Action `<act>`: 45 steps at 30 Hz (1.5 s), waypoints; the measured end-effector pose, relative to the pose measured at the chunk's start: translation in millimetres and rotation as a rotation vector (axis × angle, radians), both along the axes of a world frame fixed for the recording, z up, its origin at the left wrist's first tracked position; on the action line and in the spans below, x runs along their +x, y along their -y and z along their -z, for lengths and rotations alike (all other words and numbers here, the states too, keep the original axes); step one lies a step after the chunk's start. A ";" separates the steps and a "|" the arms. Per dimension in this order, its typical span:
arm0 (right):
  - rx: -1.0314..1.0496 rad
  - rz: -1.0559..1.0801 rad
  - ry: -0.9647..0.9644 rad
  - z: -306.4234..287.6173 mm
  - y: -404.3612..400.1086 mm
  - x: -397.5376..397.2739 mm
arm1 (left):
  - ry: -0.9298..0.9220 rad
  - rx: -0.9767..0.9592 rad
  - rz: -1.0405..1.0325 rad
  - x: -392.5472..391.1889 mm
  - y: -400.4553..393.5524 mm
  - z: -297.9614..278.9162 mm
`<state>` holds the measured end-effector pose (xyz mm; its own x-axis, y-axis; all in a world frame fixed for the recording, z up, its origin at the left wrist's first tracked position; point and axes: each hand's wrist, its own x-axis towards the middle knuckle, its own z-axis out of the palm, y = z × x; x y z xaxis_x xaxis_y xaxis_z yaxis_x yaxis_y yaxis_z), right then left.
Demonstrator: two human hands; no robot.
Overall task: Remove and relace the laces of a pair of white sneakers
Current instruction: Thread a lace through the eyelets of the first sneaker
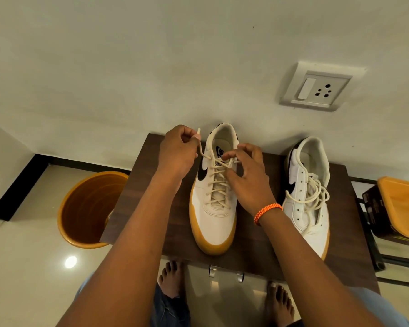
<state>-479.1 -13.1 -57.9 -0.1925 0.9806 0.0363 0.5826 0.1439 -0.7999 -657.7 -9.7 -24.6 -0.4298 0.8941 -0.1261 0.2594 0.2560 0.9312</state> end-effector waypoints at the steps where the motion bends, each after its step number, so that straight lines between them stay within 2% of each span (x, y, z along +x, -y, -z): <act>1: 0.000 -0.014 0.017 -1.0 -0.7 1.7 | 0.001 0.001 -0.007 0.1 0.0 -0.7; 6: 0.018 -0.068 0.142 -5.7 -8.0 14.9 | 0.294 0.109 -0.088 -1.6 -0.4 -14.8; 9: 0.047 -0.089 0.184 -4.4 -8.2 16.9 | 0.396 0.145 -0.110 -1.7 0.8 -17.2; 14: 0.041 -0.056 0.162 -12.6 -12.0 28.3 | 0.261 0.096 -0.082 -3.5 0.1 -14.0; 19: -0.034 0.029 -0.040 -29.1 -15.4 31.4 | 0.134 0.093 0.048 2.0 6.0 -20.1; 23: -0.141 0.093 0.076 -29.9 -9.5 28.7 | 0.126 0.070 0.186 9.4 11.1 -30.4; 27: -0.158 0.075 0.085 -38.1 -3.0 18.8 | 0.110 0.046 0.261 14.1 17.1 -41.3; 36: -0.373 0.116 -0.206 -68.9 5.7 16.4 | 0.030 0.140 0.235 19.9 26.7 -65.2; 45: -0.233 0.150 -0.450 -115.0 12.5 14.3 | 0.027 0.304 0.173 33.3 30.6 -89.8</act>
